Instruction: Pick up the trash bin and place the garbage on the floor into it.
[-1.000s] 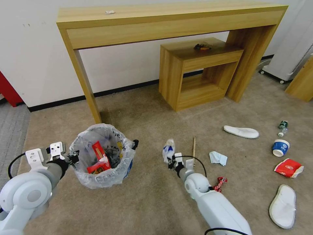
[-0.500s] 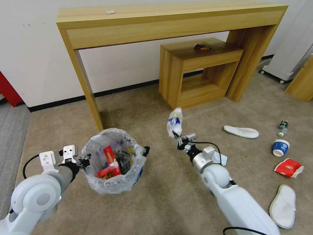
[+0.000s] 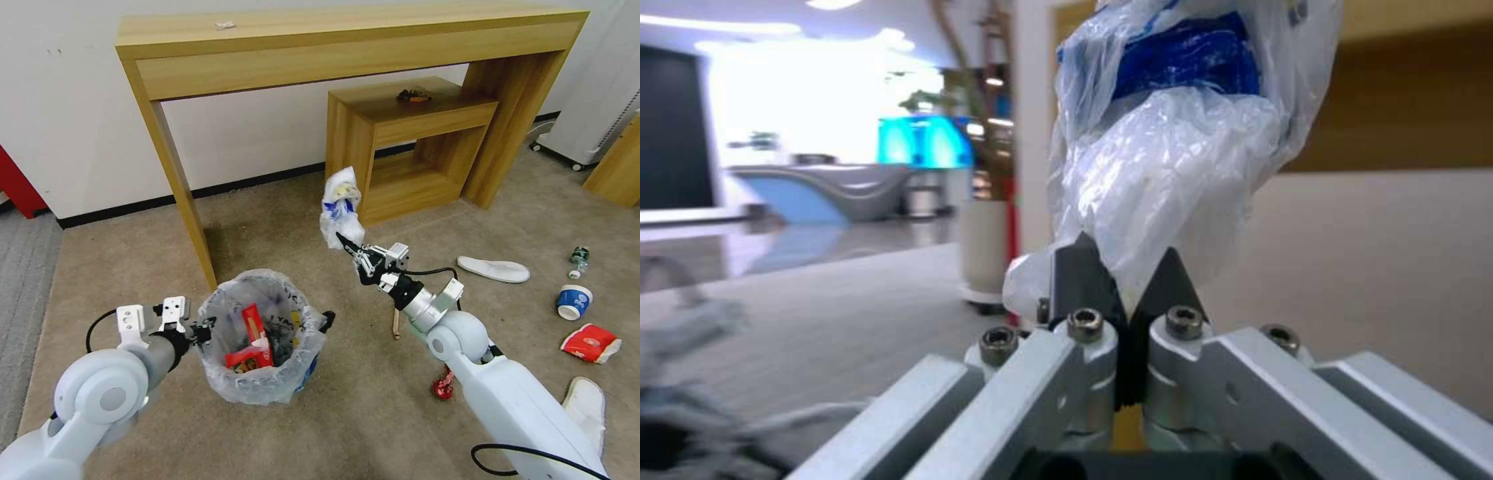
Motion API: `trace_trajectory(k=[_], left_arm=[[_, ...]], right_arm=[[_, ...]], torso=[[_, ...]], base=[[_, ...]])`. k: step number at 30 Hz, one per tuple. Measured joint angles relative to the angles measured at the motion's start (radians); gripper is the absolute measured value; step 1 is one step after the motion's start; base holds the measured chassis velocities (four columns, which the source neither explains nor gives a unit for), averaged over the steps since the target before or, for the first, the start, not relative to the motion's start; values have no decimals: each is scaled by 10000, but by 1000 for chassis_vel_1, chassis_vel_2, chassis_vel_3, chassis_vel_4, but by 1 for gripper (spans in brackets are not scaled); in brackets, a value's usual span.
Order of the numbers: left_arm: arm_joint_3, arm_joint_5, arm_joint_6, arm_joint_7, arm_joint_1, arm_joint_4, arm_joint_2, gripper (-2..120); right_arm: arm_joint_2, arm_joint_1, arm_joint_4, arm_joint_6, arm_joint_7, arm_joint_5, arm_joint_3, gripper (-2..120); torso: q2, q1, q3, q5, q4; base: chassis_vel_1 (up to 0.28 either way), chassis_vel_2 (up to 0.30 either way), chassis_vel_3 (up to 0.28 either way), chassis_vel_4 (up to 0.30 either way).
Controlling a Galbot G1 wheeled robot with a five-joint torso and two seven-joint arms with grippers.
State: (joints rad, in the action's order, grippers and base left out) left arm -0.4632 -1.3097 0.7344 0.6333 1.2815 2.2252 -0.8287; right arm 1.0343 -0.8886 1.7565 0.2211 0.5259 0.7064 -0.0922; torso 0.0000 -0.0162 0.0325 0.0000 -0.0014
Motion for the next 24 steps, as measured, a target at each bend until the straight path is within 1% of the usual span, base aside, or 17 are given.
trace_trajectory(k=[6, 7, 10, 11, 14, 24], left_arm=[[562, -159, 8, -109, -746, -168, -314, 0], [562, -159, 8, -109, -746, -168, -314, 0], [859, -217, 10, -117, -1146, -302, -578, 0], [859, -217, 10, -117, -1146, -302, -578, 0], [1104, -336, 12, -118, -1538, -443, -770, 0], [1129, -531, 14, -169, -1849, -532, -752, 0]], right_arm=[[-69, 87, 148, 194, 871, -66, 428, 0], [-69, 87, 148, 194, 871, -66, 428, 0], [-10, 213, -38, 309, 1320, -197, 663, 0], [-10, 213, -38, 309, 1320, -197, 663, 0], [12, 270, -165, 390, 1811, -343, 878, 0], [-22, 180, -480, 453, 2401, -1061, 979, 0]], torso=[[0, 0, 0, 0, 0], [0, 0, 0, 0, 0], [0, 0, 0, 0, 0], [0, 0, 0, 0, 0], [0, 0, 0, 0, -1], [0, 0, 0, 0, 0]], base=[[0, 0, 0, 0], [0, 0, 0, 0], [0, 0, 0, 0], [0, 0, 0, 0], [0, 0, 0, 0], [0, 0, 0, 0]])
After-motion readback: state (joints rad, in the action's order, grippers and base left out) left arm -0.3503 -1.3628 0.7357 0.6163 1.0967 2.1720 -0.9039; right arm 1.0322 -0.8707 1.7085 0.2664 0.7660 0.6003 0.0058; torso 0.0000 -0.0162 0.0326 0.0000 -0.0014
